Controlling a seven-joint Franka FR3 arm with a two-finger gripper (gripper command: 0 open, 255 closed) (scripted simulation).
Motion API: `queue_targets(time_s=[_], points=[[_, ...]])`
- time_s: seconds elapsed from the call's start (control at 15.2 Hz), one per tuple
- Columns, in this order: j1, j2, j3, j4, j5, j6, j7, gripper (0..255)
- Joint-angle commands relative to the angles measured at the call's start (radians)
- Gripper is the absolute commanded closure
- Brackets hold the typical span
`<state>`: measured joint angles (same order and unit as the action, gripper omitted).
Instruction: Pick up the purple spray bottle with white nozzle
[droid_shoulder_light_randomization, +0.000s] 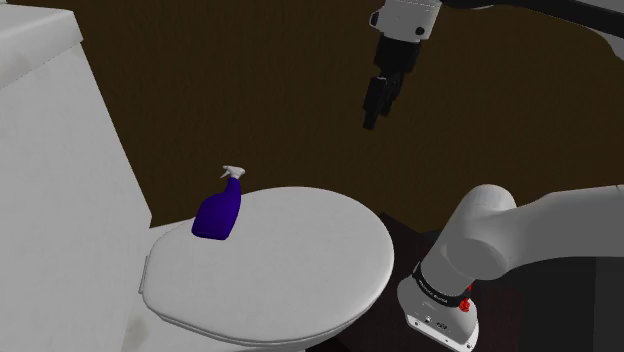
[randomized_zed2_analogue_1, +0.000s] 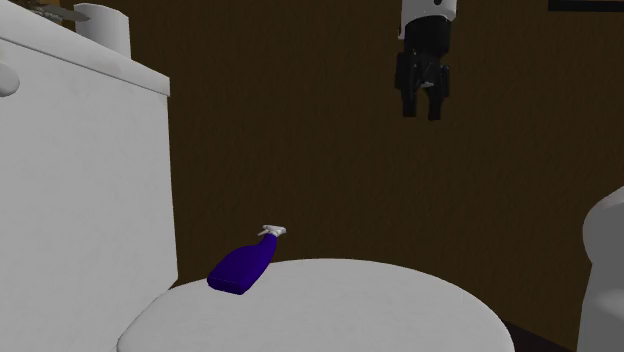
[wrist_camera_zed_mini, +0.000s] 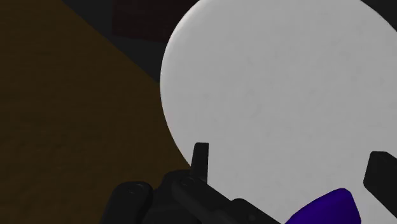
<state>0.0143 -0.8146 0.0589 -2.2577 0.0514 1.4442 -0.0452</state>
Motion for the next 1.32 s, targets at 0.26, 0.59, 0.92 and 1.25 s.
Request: queue_targets(time_s=[0.26,0.59,0.92,1.25], points=[[-0.018,0.046,0.097,-0.051,0.040,0.116,0.149,0],[-0.048,0.148,0.219,-0.075,0.068,0.263,0.335,0],[-0.094,0.295,0.341,-0.054,0.058,0.402,0.530,0],[-0.154,0.480,0.457,0.011,-0.011,0.518,0.747,0]])
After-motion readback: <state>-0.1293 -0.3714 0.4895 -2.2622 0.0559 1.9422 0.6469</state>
